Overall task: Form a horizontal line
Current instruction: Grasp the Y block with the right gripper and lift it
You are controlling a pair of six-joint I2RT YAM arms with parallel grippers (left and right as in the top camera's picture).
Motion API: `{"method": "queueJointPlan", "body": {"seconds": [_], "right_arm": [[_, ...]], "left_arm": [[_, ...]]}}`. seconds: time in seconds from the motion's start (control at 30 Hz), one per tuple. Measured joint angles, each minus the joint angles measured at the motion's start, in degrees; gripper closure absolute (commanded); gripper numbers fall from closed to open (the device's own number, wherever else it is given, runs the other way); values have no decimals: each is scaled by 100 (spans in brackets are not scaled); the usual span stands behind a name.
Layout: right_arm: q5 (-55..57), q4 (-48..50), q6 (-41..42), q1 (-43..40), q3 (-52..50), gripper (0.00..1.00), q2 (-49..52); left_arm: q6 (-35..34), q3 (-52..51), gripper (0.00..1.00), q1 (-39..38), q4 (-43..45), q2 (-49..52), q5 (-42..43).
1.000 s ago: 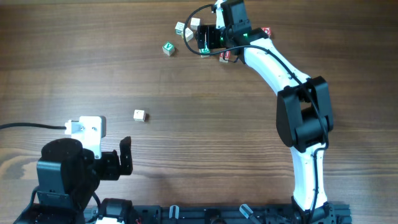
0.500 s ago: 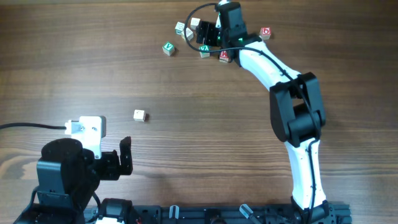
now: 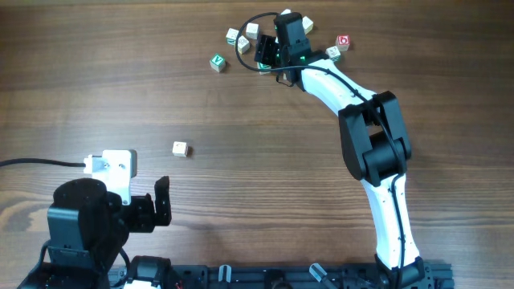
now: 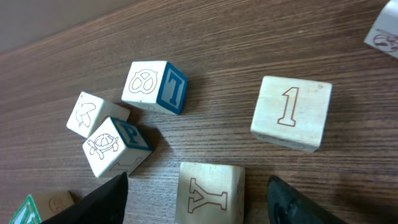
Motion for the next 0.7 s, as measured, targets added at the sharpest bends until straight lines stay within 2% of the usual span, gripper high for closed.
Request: {"method": "queueJointPlan", "body": {"seconds": [0.03,0.27,0.47,0.7], "right_arm": [[37,28,35,0,0,37,9],[83,114,105,0,0,42,149],[103,168,157,0,0,61,229],[125,273,144,0,31,72,258]], "left_arm": [[0,0,0,0,0,0,0],[0,0,0,0,0,0,0],[0,0,0,0,0,0,0],[0,0,0,0,0,0,0]]}}
